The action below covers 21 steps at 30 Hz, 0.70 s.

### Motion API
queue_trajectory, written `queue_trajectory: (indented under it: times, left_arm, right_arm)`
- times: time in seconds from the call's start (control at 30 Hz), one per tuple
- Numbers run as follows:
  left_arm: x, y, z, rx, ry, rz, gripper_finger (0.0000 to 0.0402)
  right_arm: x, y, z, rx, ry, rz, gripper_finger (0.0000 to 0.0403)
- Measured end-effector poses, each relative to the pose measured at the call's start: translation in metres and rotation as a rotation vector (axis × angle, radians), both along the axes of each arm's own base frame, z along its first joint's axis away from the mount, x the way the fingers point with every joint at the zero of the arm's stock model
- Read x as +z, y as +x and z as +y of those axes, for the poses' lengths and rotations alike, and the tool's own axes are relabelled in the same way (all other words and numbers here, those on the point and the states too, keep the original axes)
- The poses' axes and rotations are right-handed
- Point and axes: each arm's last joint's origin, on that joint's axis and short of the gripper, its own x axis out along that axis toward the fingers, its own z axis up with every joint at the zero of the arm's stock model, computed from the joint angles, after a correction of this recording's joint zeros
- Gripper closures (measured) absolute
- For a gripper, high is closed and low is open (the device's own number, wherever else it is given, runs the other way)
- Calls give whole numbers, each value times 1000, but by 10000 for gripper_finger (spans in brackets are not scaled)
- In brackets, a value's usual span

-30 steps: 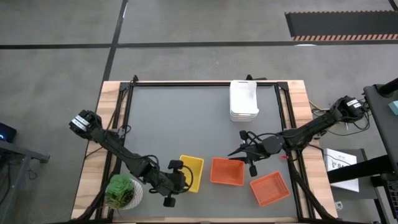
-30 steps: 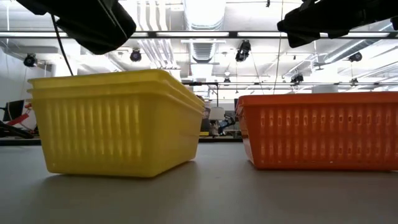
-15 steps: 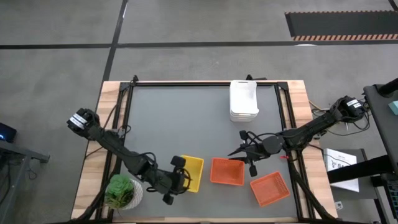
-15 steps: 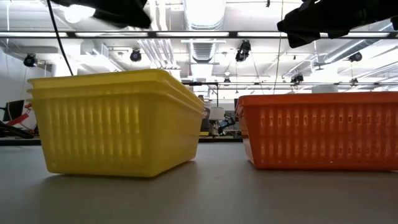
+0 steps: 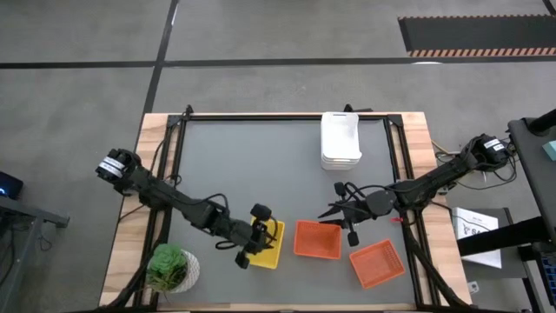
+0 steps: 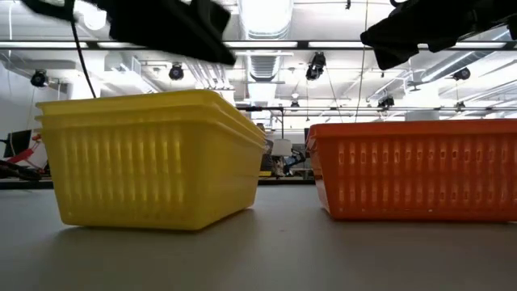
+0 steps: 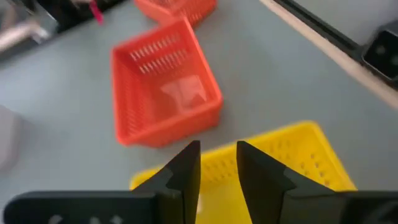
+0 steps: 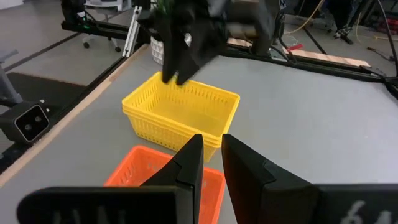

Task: Stack baskets by color
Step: Stack the right orange bin on top of the left orange bin

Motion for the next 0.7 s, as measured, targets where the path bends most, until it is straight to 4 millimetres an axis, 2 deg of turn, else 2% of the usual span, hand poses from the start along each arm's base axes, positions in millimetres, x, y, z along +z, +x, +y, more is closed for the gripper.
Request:
queue_trajectory:
  times: [0.13,0.3,0.5,0.7]
  left_arm:
    - [-20,-2,17,23,-70,37,321]
    - [-36,-5,34,94,-106,61,323]
    - [-43,-6,50,265,-42,48,323]
    - [-48,-9,55,281,-13,100,323]
  right_arm:
    - [0,0,0,-4,15,2,351]
    - [1,0,0,-16,49,17,351]
    - [9,5,2,-102,91,245,351]
    - [27,4,7,-132,111,377,351]
